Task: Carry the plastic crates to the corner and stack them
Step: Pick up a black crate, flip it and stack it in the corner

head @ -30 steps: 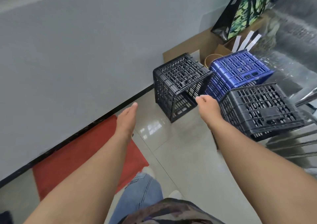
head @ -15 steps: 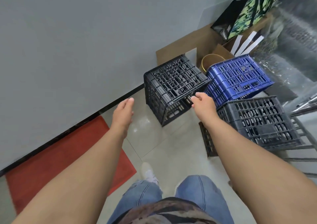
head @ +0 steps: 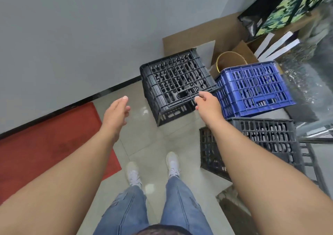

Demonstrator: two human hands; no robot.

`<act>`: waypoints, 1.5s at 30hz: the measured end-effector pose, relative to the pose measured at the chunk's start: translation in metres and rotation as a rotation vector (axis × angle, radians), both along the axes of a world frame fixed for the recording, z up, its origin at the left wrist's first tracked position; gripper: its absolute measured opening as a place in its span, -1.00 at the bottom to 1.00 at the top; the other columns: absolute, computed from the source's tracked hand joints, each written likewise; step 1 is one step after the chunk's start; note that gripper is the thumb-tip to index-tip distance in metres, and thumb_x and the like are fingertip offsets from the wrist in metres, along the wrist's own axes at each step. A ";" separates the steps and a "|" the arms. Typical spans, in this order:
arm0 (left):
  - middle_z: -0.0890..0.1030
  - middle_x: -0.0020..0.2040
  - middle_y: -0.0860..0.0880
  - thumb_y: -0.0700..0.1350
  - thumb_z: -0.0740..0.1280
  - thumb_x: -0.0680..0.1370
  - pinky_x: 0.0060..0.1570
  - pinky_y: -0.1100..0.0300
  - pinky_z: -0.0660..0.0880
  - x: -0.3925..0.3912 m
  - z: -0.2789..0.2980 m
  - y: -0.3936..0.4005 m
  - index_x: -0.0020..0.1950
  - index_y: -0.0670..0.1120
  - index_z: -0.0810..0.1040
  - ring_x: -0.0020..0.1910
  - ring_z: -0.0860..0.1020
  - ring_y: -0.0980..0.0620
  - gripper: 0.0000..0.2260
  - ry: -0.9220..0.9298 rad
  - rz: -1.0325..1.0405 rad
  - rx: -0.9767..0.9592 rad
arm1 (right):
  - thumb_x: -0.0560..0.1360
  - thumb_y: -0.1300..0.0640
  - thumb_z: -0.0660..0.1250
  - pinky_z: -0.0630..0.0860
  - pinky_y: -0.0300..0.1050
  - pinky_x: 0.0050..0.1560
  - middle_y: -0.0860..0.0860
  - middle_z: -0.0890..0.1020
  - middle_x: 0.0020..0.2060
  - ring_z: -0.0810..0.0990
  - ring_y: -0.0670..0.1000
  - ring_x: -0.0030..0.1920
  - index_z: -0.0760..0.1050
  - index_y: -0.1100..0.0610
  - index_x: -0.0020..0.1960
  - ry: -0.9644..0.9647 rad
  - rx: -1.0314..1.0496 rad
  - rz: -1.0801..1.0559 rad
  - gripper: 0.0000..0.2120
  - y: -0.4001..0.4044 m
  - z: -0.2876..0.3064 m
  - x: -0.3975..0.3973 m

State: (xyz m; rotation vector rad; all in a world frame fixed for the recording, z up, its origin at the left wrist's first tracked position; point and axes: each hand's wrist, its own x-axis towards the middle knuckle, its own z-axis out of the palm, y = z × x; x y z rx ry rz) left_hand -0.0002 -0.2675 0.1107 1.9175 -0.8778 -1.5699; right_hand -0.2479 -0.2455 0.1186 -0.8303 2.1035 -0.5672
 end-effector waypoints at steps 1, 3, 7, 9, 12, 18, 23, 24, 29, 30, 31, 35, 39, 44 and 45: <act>0.53 0.20 -0.04 0.12 0.15 0.59 0.27 -0.03 0.40 -0.005 -0.001 -0.002 0.19 0.11 0.36 0.18 0.51 -0.01 -0.79 0.001 0.015 0.006 | 0.58 0.08 0.13 0.45 -0.03 0.14 0.04 0.57 0.20 0.56 0.06 0.12 0.35 0.08 0.42 0.013 0.005 0.036 -0.58 -0.006 -0.004 -0.007; 0.49 0.22 -0.01 0.13 0.16 0.58 0.26 0.00 0.41 -0.017 -0.007 -0.005 0.21 0.10 0.36 0.19 0.49 0.00 -0.76 -0.008 0.047 0.015 | 0.58 0.08 0.13 0.40 -0.08 0.12 0.05 0.56 0.24 0.52 0.05 0.14 0.36 0.07 0.42 0.058 0.018 0.131 -0.59 -0.019 -0.012 -0.023; 0.46 0.27 0.02 0.15 0.14 0.58 0.19 0.06 0.43 -0.040 -0.027 -0.007 0.36 0.04 0.37 0.19 0.48 0.02 -0.61 -0.052 0.101 0.030 | 0.58 0.06 0.15 0.34 -0.11 0.09 0.09 0.49 0.33 0.46 0.11 0.28 0.37 0.03 0.42 0.195 0.067 0.390 -0.60 -0.050 -0.034 -0.052; 0.45 0.30 0.02 0.15 0.14 0.59 0.17 0.08 0.43 -0.050 -0.040 -0.006 0.39 0.02 0.36 0.19 0.48 0.02 -0.59 -0.064 0.127 0.051 | 0.57 0.04 0.18 0.36 -0.07 0.14 0.10 0.46 0.35 0.45 0.13 0.29 0.37 0.00 0.42 0.230 0.093 0.509 -0.59 -0.065 -0.049 -0.064; 0.45 0.32 0.01 0.16 0.13 0.59 0.17 0.06 0.44 -0.063 -0.060 -0.005 0.40 0.01 0.34 0.18 0.49 0.01 -0.57 -0.074 0.155 0.099 | 0.56 0.03 0.20 0.40 -0.02 0.15 0.11 0.41 0.35 0.47 0.18 0.24 0.37 -0.04 0.41 0.278 0.137 0.664 -0.58 -0.081 -0.070 -0.074; 0.45 0.33 -0.03 0.16 0.11 0.59 0.24 0.00 0.43 -0.078 -0.093 -0.005 0.43 -0.02 0.33 0.23 0.48 0.00 -0.54 -0.070 0.202 0.174 | 0.55 0.02 0.23 0.34 0.09 0.28 0.12 0.32 0.40 0.44 0.23 0.28 0.36 -0.09 0.41 0.339 0.247 0.888 -0.57 -0.104 -0.105 -0.079; 0.47 0.30 -0.02 0.18 0.09 0.59 0.19 0.03 0.45 -0.078 -0.118 -0.019 0.43 0.00 0.34 0.19 0.51 0.03 -0.53 -0.077 0.242 0.183 | 0.55 0.03 0.27 0.22 0.13 0.35 0.10 0.33 0.39 0.37 0.20 0.35 0.33 -0.08 0.43 0.428 0.291 1.085 -0.55 -0.114 -0.139 -0.076; 0.47 0.29 -0.02 0.18 0.09 0.59 0.19 0.03 0.45 -0.077 -0.122 -0.021 0.42 0.00 0.35 0.18 0.51 0.04 -0.54 -0.080 0.246 0.182 | 0.55 0.04 0.27 0.22 0.13 0.35 0.10 0.34 0.38 0.37 0.20 0.34 0.34 -0.07 0.43 0.455 0.284 1.120 -0.55 -0.117 -0.144 -0.076; 0.48 0.28 0.00 0.20 0.10 0.57 0.14 0.07 0.46 -0.068 -0.139 -0.026 0.41 0.01 0.36 0.17 0.52 0.04 -0.52 -0.084 0.280 0.188 | 0.55 0.01 0.25 0.26 0.10 0.30 0.09 0.38 0.27 0.44 0.16 0.22 0.43 -0.03 0.36 0.539 0.197 1.182 -0.62 -0.128 -0.160 -0.081; 0.48 0.28 0.00 0.20 0.11 0.57 0.13 0.08 0.46 -0.066 -0.141 -0.025 0.42 0.00 0.36 0.17 0.52 0.04 -0.52 -0.081 0.291 0.193 | 0.54 -0.01 0.26 0.26 0.09 0.30 0.10 0.38 0.26 0.45 0.15 0.21 0.43 -0.02 0.35 0.540 0.187 1.180 -0.62 -0.127 -0.161 -0.083; 0.49 0.28 0.00 0.20 0.11 0.57 0.12 0.08 0.46 -0.065 -0.144 -0.025 0.42 0.00 0.36 0.17 0.52 0.04 -0.51 -0.080 0.301 0.198 | 0.54 -0.04 0.26 0.26 0.09 0.31 0.09 0.39 0.25 0.46 0.14 0.19 0.44 -0.02 0.35 0.538 0.177 1.184 -0.61 -0.124 -0.162 -0.084; 0.49 0.28 0.00 0.19 0.11 0.57 0.08 0.10 0.45 -0.060 -0.152 -0.018 0.42 -0.01 0.36 0.15 0.52 0.05 -0.52 -0.073 0.325 0.214 | 0.54 -0.16 0.19 0.26 0.09 0.27 0.06 0.44 0.20 0.47 0.13 0.17 0.46 -0.02 0.34 0.598 0.079 1.235 -0.58 -0.115 -0.166 -0.083; 0.50 0.27 0.01 0.20 0.11 0.56 0.06 0.10 0.45 -0.053 -0.159 -0.011 0.42 -0.01 0.36 0.15 0.52 0.05 -0.51 -0.062 0.342 0.218 | 0.49 -0.26 0.23 0.30 0.05 0.25 0.07 0.43 0.11 0.41 0.12 0.14 0.49 -0.01 0.31 0.610 0.062 1.192 -0.50 -0.105 -0.169 -0.084; 0.50 0.26 0.01 0.19 0.11 0.57 0.08 0.09 0.46 -0.046 -0.163 -0.004 0.41 -0.02 0.37 0.16 0.52 0.04 -0.51 -0.062 0.368 0.209 | 0.48 -0.23 0.27 0.39 -0.01 0.21 0.05 0.36 0.08 0.37 0.09 0.17 0.43 -0.02 0.37 0.494 0.119 1.115 -0.48 -0.102 -0.175 -0.086; 0.50 0.26 0.01 0.19 0.11 0.57 0.08 0.09 0.46 -0.045 -0.164 -0.003 0.41 -0.03 0.36 0.15 0.52 0.04 -0.51 -0.061 0.375 0.208 | 0.48 -0.20 0.29 0.39 -0.01 0.20 0.05 0.35 0.11 0.38 0.08 0.19 0.45 -0.01 0.35 0.459 0.109 1.103 -0.50 -0.103 -0.176 -0.085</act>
